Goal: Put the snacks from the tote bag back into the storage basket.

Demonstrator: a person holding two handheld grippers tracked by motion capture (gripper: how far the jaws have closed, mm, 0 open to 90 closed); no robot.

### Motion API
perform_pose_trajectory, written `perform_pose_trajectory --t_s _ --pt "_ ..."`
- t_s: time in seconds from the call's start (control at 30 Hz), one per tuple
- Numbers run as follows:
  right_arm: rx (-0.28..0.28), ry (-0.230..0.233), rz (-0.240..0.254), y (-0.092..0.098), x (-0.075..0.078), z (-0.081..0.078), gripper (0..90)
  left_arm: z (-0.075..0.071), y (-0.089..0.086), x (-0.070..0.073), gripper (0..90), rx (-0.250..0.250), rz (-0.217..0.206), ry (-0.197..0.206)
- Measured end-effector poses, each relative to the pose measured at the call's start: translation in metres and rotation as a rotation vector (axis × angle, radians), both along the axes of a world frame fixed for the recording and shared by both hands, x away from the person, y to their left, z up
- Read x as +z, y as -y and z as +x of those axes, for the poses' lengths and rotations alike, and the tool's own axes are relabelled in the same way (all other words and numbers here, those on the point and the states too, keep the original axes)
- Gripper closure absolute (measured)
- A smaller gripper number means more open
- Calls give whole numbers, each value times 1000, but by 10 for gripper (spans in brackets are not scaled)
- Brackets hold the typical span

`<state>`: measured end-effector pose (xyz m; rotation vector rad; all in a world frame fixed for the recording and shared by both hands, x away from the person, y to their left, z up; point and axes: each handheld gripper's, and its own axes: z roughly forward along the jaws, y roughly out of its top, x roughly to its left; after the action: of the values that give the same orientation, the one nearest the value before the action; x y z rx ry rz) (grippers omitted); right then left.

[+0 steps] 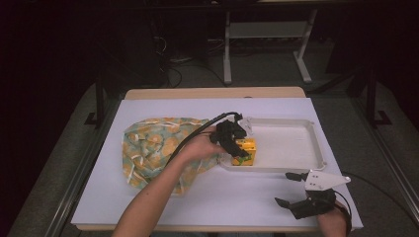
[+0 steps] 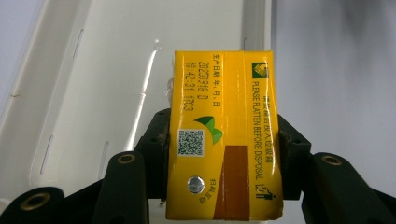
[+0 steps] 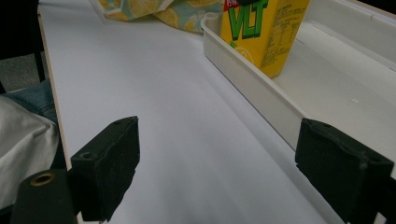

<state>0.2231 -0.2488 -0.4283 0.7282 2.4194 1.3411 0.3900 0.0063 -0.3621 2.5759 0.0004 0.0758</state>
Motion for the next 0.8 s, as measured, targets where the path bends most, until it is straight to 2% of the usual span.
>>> perform_pose_trajectory --t_s 0.13,0.37,0.8 --pt "1 1 -2 0 0 0 135 0 0 0 500 -9 2 7" --pt "-1 -4 -2 0 0 0 134 1 -1 -1 497 -14 -11 -4" --pt "-5 -4 0 0 -1 0 134 -2 1 0 496 -3 7 11"
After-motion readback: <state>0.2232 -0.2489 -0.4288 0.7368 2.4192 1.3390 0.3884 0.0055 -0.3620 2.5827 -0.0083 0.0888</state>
